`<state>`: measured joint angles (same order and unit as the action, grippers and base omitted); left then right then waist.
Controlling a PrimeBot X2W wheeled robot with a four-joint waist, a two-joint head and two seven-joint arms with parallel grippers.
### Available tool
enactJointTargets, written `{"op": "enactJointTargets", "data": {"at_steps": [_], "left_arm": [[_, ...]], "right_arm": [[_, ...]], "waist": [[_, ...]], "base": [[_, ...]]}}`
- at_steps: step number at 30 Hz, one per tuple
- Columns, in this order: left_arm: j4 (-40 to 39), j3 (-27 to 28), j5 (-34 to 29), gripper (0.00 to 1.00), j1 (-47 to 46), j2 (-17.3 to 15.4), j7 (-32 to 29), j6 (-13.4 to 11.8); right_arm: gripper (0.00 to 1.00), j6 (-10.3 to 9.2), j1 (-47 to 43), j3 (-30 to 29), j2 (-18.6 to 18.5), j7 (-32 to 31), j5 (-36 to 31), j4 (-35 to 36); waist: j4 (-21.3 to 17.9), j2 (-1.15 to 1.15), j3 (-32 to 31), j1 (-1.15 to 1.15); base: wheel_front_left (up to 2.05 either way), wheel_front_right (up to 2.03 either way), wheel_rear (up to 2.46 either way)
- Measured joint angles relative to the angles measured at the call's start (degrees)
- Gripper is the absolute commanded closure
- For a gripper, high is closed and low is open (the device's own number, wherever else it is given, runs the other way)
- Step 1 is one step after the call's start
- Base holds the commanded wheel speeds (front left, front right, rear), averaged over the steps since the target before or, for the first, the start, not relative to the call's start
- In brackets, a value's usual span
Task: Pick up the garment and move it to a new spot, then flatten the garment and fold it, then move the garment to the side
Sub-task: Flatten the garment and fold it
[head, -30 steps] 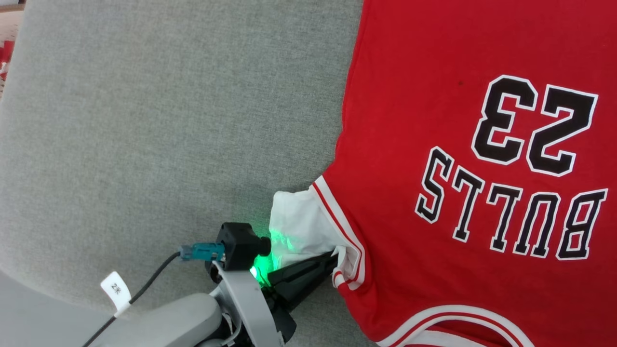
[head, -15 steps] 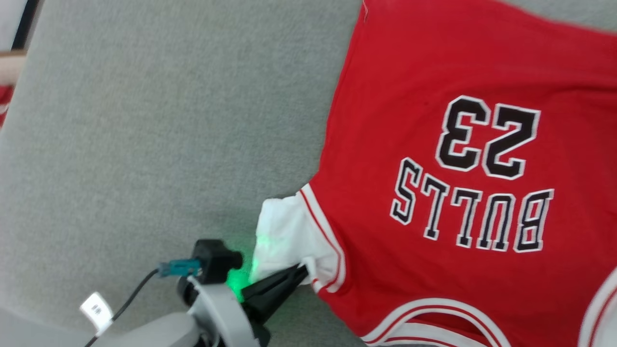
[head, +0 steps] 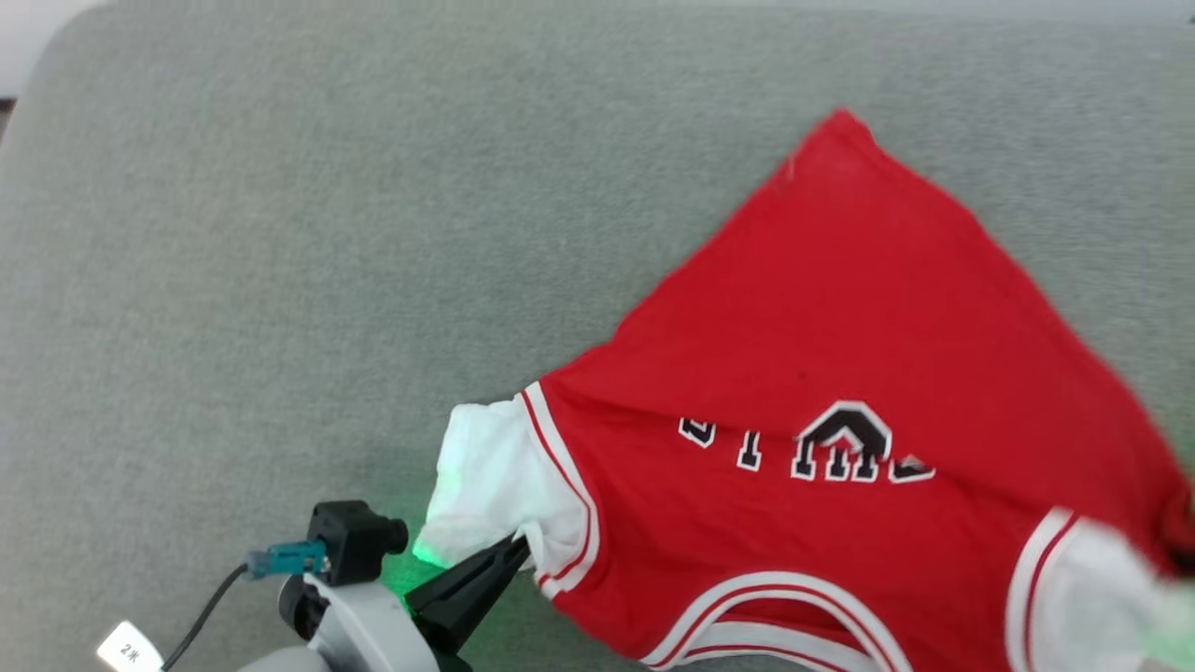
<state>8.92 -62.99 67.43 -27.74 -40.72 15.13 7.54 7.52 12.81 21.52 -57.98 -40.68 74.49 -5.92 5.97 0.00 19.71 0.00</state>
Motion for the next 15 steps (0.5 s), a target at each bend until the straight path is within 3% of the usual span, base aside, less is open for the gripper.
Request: {"op": "enactJointTargets", "data": {"at_steps": [5, 10, 11, 12, 13, 15], "left_arm": [[-0.73, 1.38, -0.55, 1.0, 1.41, -0.63, 0.0, -0.07], [-0.94, 1.67, -1.21, 1.0, 1.72, -0.7, 0.0, -0.07], [-0.94, 1.66, -1.33, 1.0, 1.72, -0.69, 0.0, -0.07], [-0.94, 1.6, -1.42, 1.0, 1.72, -0.65, 0.0, -0.07], [-0.94, 1.56, -1.43, 1.0, 1.71, -0.63, -0.01, -0.07], [-0.92, 1.43, -1.47, 1.0, 1.71, -0.62, -0.05, -0.07]], "right_arm": [[1.0, 0.02, -13.1, -1.82, 0.52, 3.19, -3.42, 6.45], [1.0, 0.02, -18.19, -4.64, 3.22, 2.4, -11.73, 8.73], [0.82, 0.02, -18.36, -5.72, 4.21, 2.36, -12.93, 9.13], [0.38, 0.02, -18.52, -7.11, 5.54, 2.55, -14.51, 9.33], [0.0, 0.02, -18.68, -8.77, 6.77, 2.6, -15.43, 9.58], [0.0, 0.02, -19.41, -12.58, 8.49, 1.85, -16.07, 11.02]], "waist": [[-1.97, 0.0, -1.32, 0.0], [-3.13, 0.0, -1.82, 0.0], [-3.25, 0.0, -1.88, 0.0], [-3.33, 0.0, -1.97, 0.0], [-3.4, 0.0, -2.04, 0.0], [-3.42, 0.0, -2.18, 0.0]], "base": [[0.0, 0.0, 0.0], [0.0, 0.0, 0.0], [0.0, 0.0, 0.0], [0.0, 0.0, 0.0], [0.0, 0.0, 0.0], [0.0, 0.0, 0.0]]}}
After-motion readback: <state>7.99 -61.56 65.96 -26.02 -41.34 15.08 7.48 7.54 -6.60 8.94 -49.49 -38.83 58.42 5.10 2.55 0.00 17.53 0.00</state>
